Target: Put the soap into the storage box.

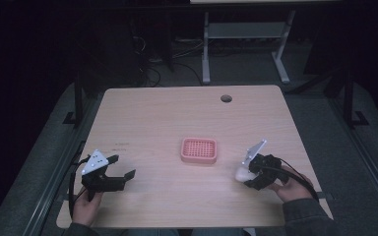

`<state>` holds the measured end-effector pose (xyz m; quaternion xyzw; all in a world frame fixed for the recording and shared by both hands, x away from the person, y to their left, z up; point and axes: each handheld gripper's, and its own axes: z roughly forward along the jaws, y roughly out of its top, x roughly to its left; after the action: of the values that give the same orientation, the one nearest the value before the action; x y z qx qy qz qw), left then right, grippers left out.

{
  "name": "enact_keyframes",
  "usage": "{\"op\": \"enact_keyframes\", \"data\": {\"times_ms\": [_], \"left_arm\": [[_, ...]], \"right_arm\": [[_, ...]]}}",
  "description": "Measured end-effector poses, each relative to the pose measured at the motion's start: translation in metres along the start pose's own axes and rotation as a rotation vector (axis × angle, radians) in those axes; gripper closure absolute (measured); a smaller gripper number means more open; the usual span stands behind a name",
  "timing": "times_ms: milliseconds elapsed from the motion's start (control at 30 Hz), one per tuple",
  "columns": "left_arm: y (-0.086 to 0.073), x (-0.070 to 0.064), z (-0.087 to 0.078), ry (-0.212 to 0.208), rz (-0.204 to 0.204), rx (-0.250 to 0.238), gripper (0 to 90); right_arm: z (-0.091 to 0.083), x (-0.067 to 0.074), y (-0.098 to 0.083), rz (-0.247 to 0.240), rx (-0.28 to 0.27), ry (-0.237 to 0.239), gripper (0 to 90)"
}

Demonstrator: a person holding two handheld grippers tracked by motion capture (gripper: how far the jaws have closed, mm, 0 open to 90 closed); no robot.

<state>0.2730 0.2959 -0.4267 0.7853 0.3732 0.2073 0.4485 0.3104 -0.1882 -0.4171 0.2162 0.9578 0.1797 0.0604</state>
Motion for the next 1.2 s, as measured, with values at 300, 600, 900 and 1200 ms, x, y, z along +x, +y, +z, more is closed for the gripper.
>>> {"op": "enact_keyframes", "data": {"times_ms": [300,600,900,1200], "left_arm": [[0.0,0.001,0.0,0.0,0.002,0.001,14.5],[0.0,0.001,0.0,0.001,-0.008,0.001,14.5],[0.0,0.001,-0.001,-0.001,-0.011,-0.001,14.5],[0.0,0.001,0.0,0.0,-0.008,0.002,14.6]], "right_arm": [[-0.003,-0.005,0.012,-0.007,-0.019,0.018,48.8],[-0.007,-0.014,0.026,-0.015,-0.021,0.025,48.8],[-0.003,-0.022,0.041,-0.02,-0.015,0.032,48.8],[-0.001,-0.027,0.058,-0.038,-0.004,0.035,48.8]]}}
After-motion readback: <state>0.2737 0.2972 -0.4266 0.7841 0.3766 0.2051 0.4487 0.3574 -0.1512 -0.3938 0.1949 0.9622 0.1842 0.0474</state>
